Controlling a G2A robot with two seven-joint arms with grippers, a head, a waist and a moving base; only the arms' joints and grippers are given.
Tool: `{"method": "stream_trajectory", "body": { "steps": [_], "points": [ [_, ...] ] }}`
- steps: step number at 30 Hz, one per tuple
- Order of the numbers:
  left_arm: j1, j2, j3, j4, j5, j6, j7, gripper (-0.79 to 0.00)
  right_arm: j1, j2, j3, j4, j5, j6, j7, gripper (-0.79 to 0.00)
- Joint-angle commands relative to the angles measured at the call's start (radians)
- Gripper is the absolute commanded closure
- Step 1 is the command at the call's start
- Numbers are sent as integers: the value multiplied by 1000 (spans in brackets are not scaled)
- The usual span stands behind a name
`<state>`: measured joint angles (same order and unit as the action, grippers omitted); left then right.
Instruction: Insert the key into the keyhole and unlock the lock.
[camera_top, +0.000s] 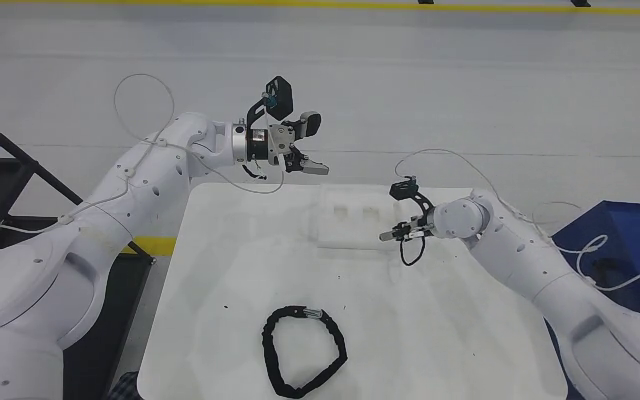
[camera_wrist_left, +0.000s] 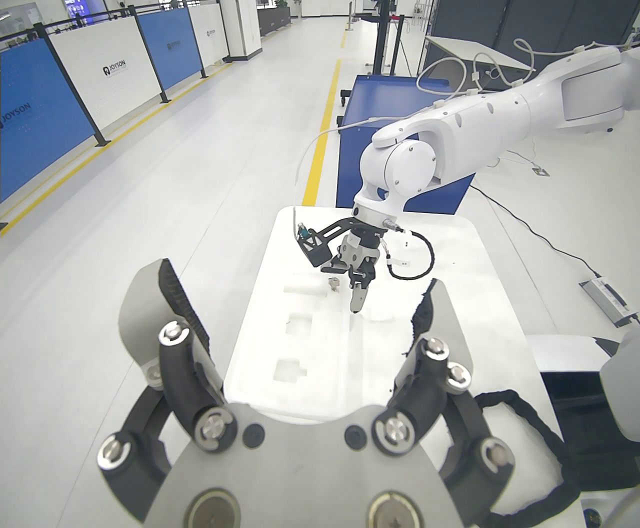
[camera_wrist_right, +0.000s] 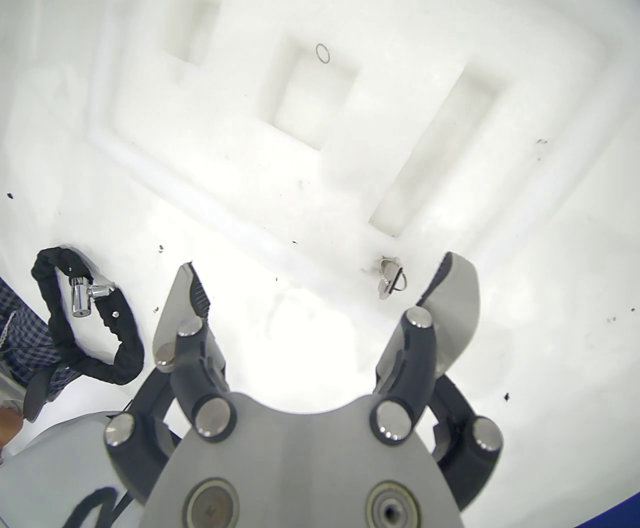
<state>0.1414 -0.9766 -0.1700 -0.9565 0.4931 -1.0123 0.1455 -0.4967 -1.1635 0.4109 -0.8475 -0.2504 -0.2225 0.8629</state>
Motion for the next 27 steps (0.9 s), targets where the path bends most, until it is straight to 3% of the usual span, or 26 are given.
{"method": "stream_trajectory", "body": {
  "steps": [1,11,18,24,27],
  "points": [
    [0,0,0,0,0,0,0,-785,7,-8,-4,7,-28,14,-7,-354],
    [0,0,0,0,0,0,0,-785,20,-36,-18,-11,-159,137,26,-348],
    [0,0,0,0,0,0,0,-785,9,-43,3,-4,-167,172,59,-249],
    [0,0,0,0,0,0,0,-785,0,-47,20,1,-177,179,77,-231],
    [0,0,0,0,0,0,0,-785,-5,-48,30,2,-183,184,81,-185]
  ]
}}
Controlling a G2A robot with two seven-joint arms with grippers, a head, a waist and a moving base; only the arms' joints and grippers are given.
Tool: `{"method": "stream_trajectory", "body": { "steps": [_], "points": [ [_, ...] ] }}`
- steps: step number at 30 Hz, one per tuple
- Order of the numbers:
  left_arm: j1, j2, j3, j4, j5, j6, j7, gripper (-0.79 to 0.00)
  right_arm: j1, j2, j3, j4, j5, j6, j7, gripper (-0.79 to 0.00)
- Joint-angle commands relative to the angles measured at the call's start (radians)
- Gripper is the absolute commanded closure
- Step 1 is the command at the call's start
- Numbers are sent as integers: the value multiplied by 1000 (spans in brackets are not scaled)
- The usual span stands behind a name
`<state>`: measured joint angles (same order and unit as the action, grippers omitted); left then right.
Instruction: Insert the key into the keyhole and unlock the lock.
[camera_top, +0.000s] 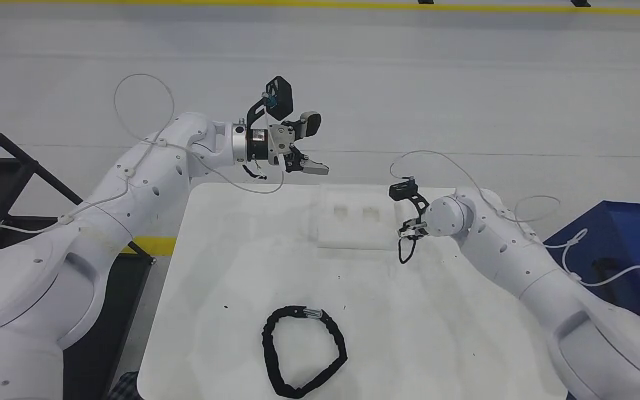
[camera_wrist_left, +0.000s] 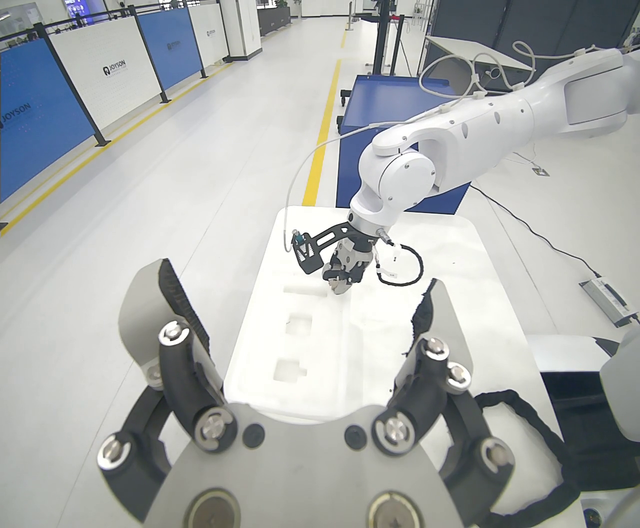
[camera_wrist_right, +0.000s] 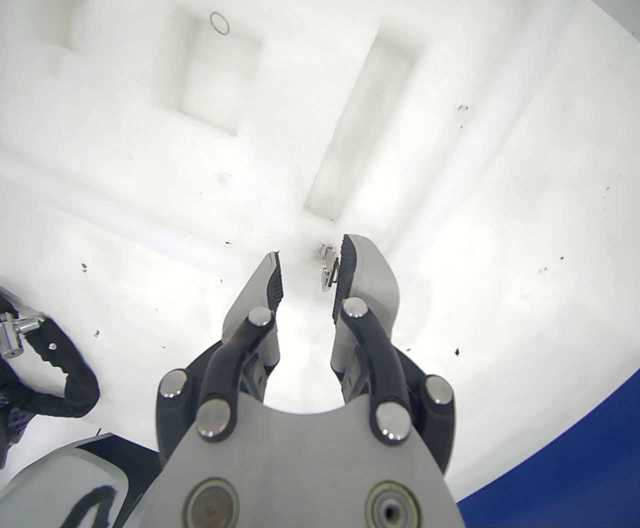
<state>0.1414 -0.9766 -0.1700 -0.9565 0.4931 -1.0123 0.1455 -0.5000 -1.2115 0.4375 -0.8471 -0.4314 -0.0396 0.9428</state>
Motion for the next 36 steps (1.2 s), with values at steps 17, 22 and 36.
{"method": "stream_trajectory", "body": {
  "steps": [17,22,36],
  "points": [
    [0,0,0,0,0,0,0,-785,-18,-31,32,70,-37,-10,-31,0],
    [0,0,0,0,0,0,0,-785,-12,-38,41,72,-53,-12,-23,0],
    [0,0,0,0,0,0,0,-785,-8,-21,105,-36,-102,2,32,0]
  ]
}}
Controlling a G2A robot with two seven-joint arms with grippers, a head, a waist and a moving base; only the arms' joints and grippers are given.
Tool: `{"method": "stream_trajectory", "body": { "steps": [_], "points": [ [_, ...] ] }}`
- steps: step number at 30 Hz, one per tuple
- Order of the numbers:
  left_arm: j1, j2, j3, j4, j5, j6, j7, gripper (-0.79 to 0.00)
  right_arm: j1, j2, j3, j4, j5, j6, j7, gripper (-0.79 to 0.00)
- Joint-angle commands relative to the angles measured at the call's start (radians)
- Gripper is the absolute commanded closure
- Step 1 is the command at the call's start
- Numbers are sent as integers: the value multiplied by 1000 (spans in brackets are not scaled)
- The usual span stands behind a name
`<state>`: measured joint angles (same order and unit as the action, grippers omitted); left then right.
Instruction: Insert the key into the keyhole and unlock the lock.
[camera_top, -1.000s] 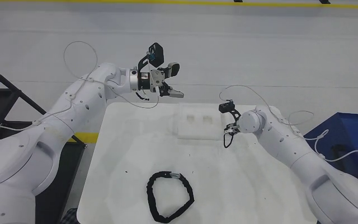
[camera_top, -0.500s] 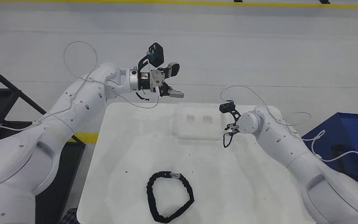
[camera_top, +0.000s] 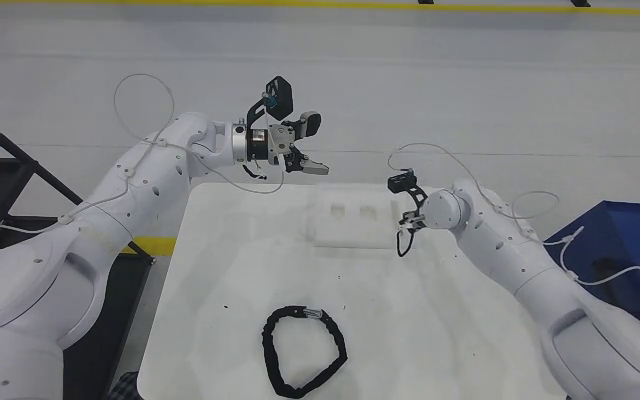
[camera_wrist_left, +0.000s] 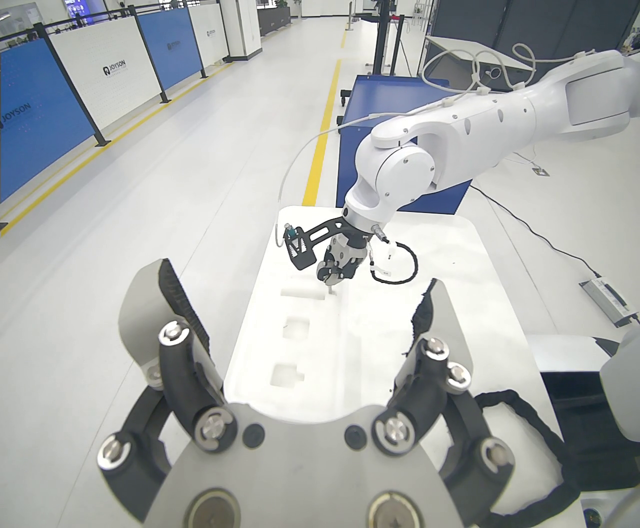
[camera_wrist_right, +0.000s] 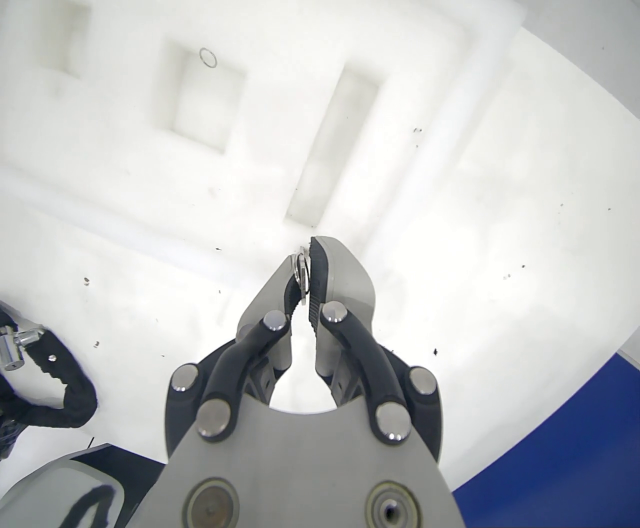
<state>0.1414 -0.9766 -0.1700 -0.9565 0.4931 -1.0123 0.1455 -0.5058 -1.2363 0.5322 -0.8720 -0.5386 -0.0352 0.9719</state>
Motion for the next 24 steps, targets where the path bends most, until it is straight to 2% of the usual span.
{"method": "stream_trajectory", "body": {
  "steps": [1,12,24],
  "points": [
    [0,0,0,0,0,0,0,-785,-5,8,23,-20,11,2,6,0],
    [0,0,0,0,0,0,0,-785,-103,76,219,-172,204,-70,60,0],
    [0,0,0,0,0,0,0,-785,-222,137,432,-358,502,-242,170,0]
  ]
}}
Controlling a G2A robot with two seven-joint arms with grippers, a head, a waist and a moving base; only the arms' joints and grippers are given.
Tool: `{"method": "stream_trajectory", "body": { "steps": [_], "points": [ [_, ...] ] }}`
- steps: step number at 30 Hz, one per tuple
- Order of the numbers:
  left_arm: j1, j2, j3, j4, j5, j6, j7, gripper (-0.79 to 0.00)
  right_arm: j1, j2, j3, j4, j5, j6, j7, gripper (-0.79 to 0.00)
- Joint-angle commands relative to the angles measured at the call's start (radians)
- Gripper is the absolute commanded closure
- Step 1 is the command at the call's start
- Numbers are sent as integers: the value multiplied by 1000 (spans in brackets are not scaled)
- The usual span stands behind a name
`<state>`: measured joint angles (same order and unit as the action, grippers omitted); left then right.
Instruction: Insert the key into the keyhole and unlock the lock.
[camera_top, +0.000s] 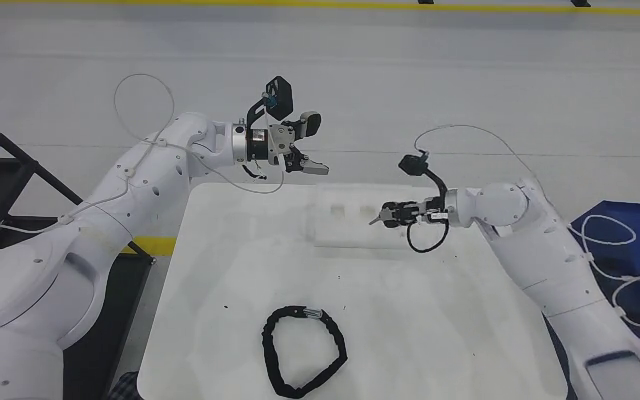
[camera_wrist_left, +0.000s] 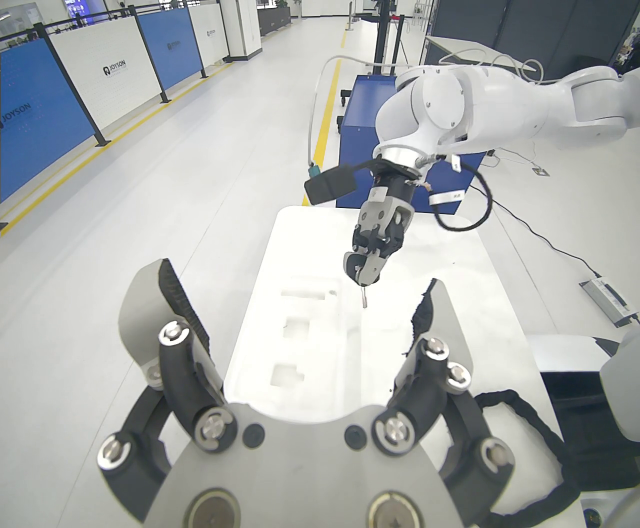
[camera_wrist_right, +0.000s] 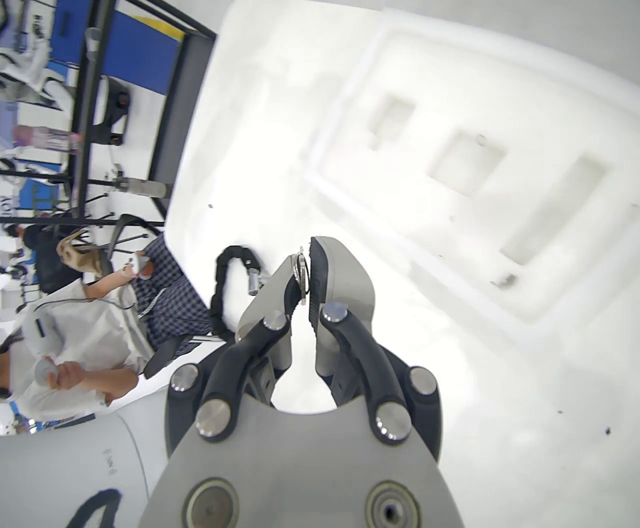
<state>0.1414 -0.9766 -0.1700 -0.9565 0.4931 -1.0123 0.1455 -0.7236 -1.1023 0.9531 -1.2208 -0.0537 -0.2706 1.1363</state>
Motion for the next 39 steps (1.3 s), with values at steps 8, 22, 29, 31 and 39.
{"method": "stream_trajectory", "body": {
  "steps": [8,22,29,31,39],
  "points": [
    [0,0,0,0,0,0,0,-785,-74,38,139,-107,141,-65,56,0],
    [0,0,0,0,0,0,0,-785,-247,92,368,-272,179,-114,-57,0],
    [0,0,0,0,0,0,0,-785,-306,99,407,-318,223,-146,-104,0],
    [0,0,0,0,0,0,0,-785,-306,99,407,-318,223,-146,-104,0],
    [0,0,0,0,0,0,0,-785,-306,99,407,-318,223,-146,-104,0]
  ]
}}
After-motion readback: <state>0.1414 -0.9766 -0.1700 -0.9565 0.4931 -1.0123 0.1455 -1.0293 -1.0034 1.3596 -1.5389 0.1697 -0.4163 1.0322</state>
